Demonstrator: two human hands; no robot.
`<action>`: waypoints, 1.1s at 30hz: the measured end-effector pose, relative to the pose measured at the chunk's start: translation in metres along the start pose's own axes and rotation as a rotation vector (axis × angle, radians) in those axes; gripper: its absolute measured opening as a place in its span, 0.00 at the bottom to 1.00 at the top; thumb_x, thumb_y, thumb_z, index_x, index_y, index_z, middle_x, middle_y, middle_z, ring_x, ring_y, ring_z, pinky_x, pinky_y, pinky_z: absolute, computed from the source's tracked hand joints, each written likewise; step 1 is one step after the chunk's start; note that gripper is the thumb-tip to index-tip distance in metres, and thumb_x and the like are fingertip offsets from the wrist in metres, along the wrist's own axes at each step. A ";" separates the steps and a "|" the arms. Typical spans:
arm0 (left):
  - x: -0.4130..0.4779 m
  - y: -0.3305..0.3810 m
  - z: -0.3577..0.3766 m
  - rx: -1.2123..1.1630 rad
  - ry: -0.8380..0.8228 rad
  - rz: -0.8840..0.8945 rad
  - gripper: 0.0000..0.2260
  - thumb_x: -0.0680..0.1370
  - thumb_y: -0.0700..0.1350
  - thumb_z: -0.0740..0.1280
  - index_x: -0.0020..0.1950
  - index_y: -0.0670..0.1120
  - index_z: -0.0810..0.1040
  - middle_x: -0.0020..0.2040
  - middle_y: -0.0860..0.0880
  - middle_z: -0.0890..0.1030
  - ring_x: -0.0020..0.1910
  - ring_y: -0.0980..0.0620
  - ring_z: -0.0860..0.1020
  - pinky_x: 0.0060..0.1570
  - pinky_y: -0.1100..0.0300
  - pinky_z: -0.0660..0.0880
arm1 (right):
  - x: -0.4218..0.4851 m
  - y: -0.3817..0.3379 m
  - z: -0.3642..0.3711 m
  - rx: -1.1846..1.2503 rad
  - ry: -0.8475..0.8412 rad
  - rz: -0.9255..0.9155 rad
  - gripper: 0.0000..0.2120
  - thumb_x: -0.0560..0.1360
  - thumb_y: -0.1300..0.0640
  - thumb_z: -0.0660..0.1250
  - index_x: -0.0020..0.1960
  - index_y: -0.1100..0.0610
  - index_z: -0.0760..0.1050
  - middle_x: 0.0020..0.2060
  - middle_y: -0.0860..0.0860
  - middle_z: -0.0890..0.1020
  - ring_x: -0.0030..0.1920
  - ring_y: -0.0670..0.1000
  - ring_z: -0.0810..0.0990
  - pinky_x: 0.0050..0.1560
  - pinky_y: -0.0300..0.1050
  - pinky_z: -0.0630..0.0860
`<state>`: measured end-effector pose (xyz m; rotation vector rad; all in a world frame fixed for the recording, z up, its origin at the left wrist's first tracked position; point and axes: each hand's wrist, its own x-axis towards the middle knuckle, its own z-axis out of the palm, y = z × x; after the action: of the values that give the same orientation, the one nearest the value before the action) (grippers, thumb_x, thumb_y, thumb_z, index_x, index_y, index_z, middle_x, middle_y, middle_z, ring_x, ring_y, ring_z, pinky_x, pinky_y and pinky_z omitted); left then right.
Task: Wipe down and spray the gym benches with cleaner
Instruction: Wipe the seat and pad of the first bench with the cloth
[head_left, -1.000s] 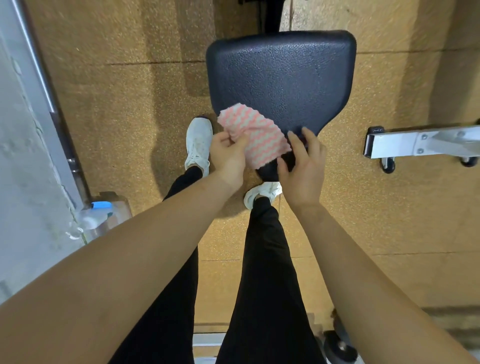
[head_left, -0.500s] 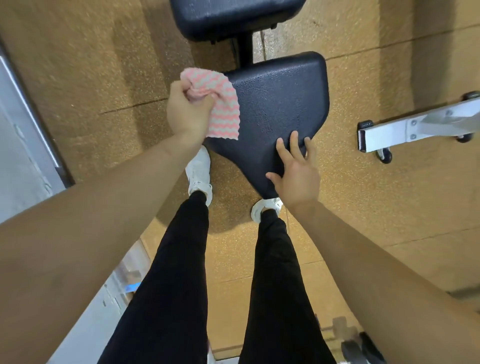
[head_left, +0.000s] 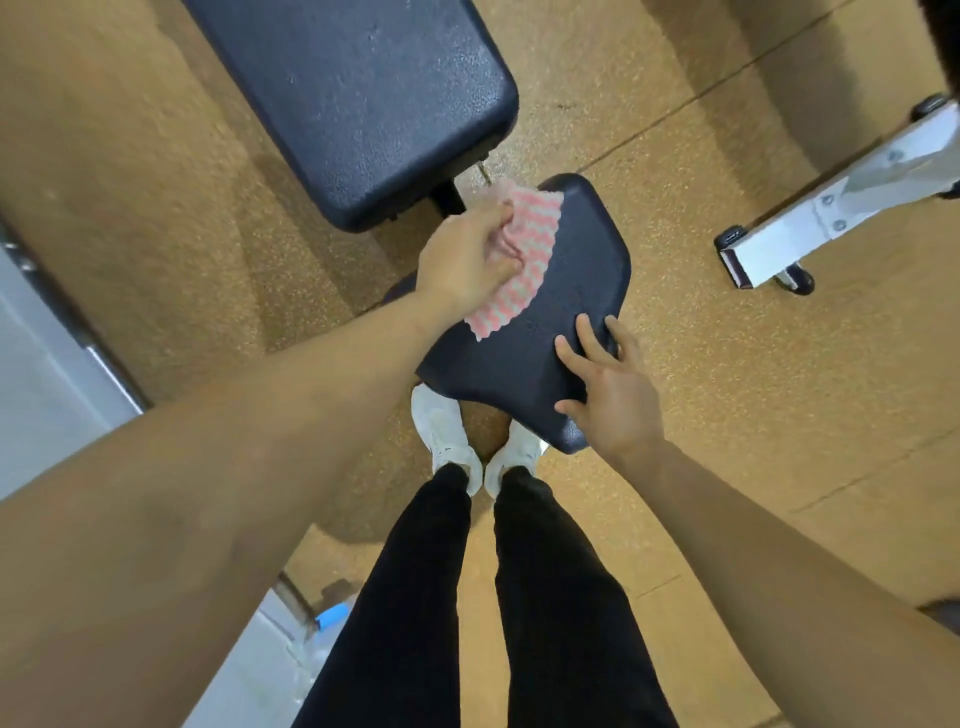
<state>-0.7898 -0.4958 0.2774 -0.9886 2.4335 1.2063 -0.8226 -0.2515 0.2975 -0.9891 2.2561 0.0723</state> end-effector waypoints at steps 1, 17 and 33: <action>0.001 0.004 0.001 0.006 0.037 0.019 0.20 0.75 0.49 0.77 0.66 0.49 0.81 0.65 0.50 0.82 0.64 0.47 0.79 0.65 0.50 0.74 | -0.001 0.001 0.001 0.037 0.005 0.007 0.36 0.71 0.49 0.78 0.76 0.48 0.69 0.80 0.47 0.63 0.80 0.58 0.52 0.69 0.52 0.72; 0.007 -0.025 -0.027 0.103 -0.045 -0.052 0.08 0.77 0.53 0.71 0.55 0.54 0.83 0.52 0.52 0.83 0.53 0.50 0.81 0.53 0.49 0.78 | 0.129 -0.058 -0.065 0.383 0.233 0.143 0.13 0.78 0.58 0.66 0.63 0.55 0.76 0.55 0.56 0.75 0.54 0.61 0.76 0.48 0.57 0.76; 0.085 -0.115 -0.215 0.218 0.114 0.051 0.19 0.75 0.47 0.72 0.67 0.51 0.78 0.60 0.46 0.76 0.60 0.44 0.77 0.59 0.45 0.76 | 0.215 -0.228 -0.109 0.545 0.735 0.311 0.15 0.75 0.66 0.67 0.61 0.61 0.77 0.55 0.59 0.74 0.53 0.59 0.77 0.51 0.54 0.77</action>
<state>-0.7605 -0.7515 0.3005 -0.9596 2.6248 0.8970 -0.8349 -0.5830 0.3010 -0.3850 2.8224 -0.8534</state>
